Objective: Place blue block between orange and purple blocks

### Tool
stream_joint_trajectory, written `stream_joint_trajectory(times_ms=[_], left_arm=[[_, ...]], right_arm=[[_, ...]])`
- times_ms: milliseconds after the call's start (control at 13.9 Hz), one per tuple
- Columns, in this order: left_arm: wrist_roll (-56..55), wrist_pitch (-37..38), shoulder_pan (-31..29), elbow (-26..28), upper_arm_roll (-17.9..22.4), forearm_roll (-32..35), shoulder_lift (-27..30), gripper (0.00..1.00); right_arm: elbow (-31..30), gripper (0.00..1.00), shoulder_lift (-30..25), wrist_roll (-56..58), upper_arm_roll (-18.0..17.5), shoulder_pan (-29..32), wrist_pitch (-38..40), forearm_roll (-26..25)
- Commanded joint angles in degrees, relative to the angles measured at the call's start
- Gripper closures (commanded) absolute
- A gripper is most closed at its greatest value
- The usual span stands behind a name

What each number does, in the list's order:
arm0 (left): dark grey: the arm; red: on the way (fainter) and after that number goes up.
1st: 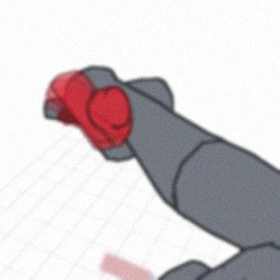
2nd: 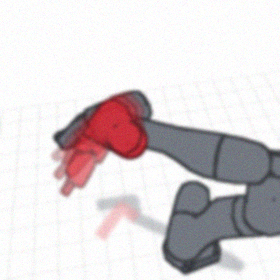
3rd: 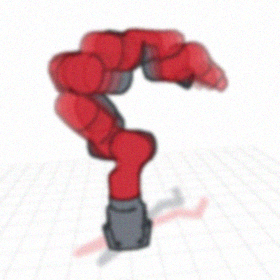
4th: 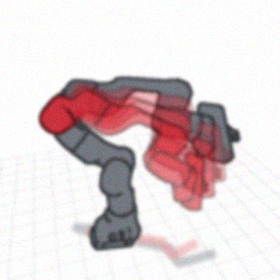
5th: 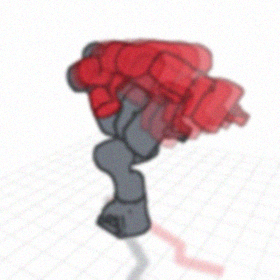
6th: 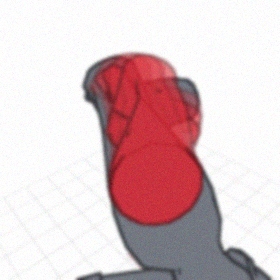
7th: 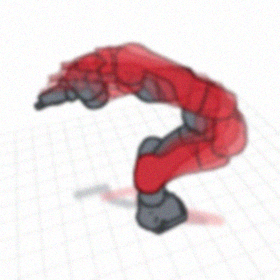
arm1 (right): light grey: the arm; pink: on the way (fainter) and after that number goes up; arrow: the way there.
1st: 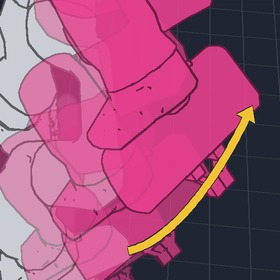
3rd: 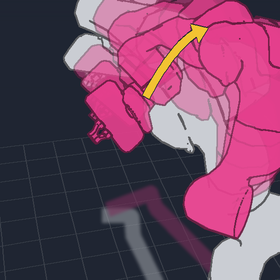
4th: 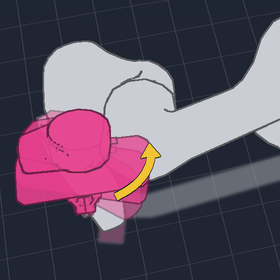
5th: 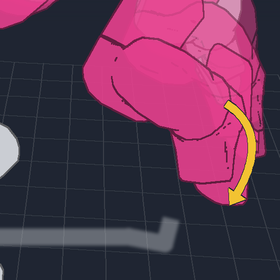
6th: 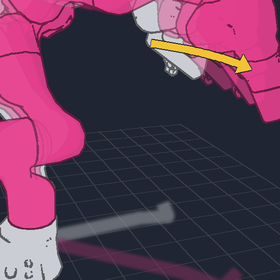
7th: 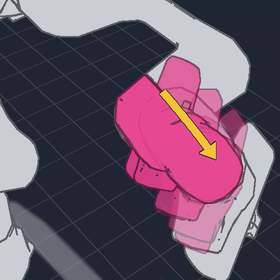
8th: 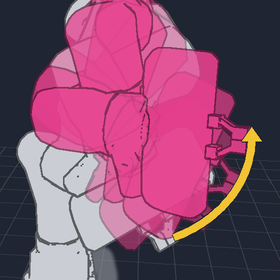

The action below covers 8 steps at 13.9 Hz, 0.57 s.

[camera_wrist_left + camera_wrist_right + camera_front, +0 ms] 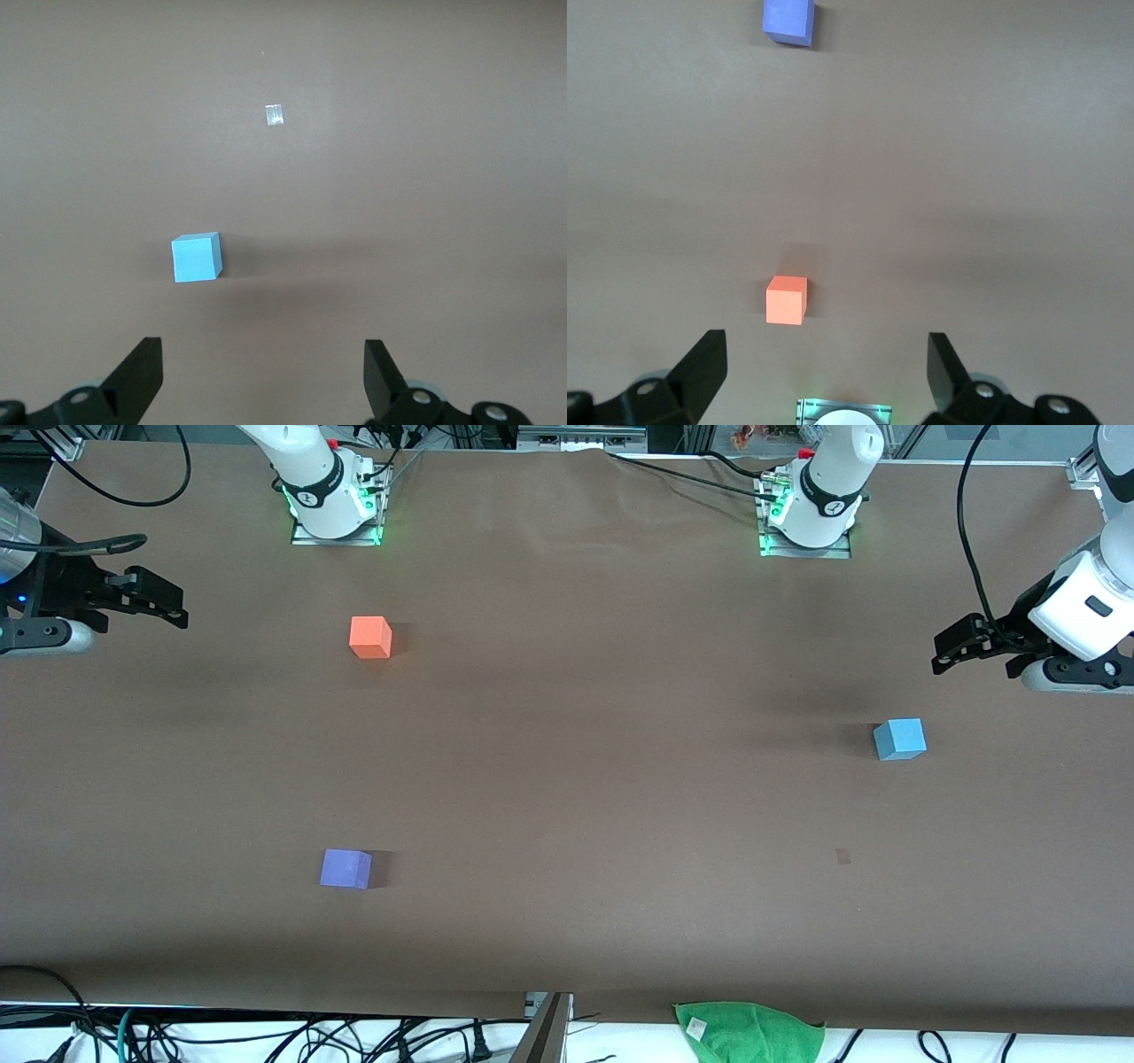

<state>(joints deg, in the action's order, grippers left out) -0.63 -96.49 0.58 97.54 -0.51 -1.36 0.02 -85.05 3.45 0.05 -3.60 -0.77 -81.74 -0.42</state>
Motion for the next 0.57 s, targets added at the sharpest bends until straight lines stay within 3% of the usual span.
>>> stream_joint_trajectory(times_ms=[0, 502], left_arm=[[1.1, 1.5, 0.0, -1.9, 0.6, -1.3, -0.8, 0.0], [1.2, 1.4, -0.1, -1.9, 0.5, 0.0, -1.0, 0.0]], right_arm=[[0.6, 0.0, 0.2, 0.8, -0.2, 0.5, 0.1, 0.3], [0.6, 0.0, 0.2, 0.8, -0.2, 0.5, 0.1, 0.3]])
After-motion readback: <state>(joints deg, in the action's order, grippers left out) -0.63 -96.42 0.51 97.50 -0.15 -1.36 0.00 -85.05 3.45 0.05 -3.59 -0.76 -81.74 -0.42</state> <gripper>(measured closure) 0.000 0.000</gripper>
